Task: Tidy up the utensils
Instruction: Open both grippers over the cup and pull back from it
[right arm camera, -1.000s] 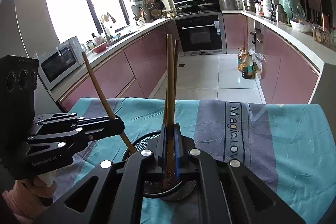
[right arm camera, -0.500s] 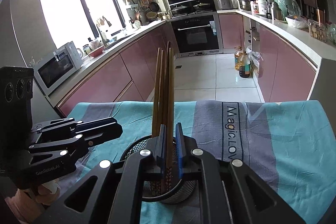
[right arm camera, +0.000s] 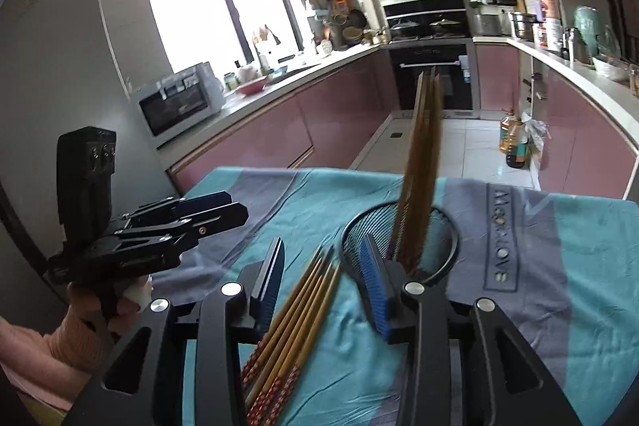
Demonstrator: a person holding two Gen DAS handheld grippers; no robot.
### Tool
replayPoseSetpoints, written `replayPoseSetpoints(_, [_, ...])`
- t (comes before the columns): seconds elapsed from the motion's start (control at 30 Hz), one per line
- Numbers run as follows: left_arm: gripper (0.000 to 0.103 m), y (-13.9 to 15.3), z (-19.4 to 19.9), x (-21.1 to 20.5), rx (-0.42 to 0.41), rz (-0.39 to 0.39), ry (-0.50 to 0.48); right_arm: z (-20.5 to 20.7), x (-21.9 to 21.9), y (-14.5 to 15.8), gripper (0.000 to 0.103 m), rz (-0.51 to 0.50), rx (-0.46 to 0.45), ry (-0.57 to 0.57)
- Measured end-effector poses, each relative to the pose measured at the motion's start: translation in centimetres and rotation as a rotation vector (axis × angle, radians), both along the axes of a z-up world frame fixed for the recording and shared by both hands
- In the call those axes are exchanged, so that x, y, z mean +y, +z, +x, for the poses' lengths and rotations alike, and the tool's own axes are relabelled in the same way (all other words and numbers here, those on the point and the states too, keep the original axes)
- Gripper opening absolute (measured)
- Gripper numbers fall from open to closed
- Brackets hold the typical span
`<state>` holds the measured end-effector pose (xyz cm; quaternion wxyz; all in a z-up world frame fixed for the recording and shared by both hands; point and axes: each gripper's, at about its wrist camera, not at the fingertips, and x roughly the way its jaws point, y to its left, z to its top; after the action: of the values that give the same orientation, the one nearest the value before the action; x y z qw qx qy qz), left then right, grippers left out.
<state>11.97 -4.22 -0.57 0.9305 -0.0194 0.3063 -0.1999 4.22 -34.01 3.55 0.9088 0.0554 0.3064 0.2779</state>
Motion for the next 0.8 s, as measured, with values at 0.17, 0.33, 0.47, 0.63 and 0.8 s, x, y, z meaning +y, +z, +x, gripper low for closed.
replayPoseSetpoints(0.17, [0.072, -3.3, -1.4, 1.6, 0.060, 0.045, 0.022, 0.1, 2.2, -3.2, 0.042, -0.040, 0.093, 0.036])
replayPoseSetpoints(0.33, [0.081, -6.1, -2.6, 1.4, 0.098, 0.121, 0.030, 0.6, 3.8, -6.8, 0.042, -0.092, 0.176, 0.021])
replayPoseSetpoints(0.47, [0.081, -7.5, -2.6, 0.8, 0.139, 0.158, 0.033, 0.6, 4.4, -7.9, 0.042, -0.108, 0.199, 0.013])
replayPoseSetpoints(0.63, [0.076, -8.7, -2.2, -0.2, 0.177, 0.184, 0.025, 0.6, 4.6, -8.6, 0.042, -0.132, 0.207, 0.001])
replayPoseSetpoints(0.8, [0.075, -9.1, -1.7, -0.9, 0.200, 0.205, 0.024, 0.6, 4.5, -9.1, 0.040, -0.141, 0.212, -0.008])
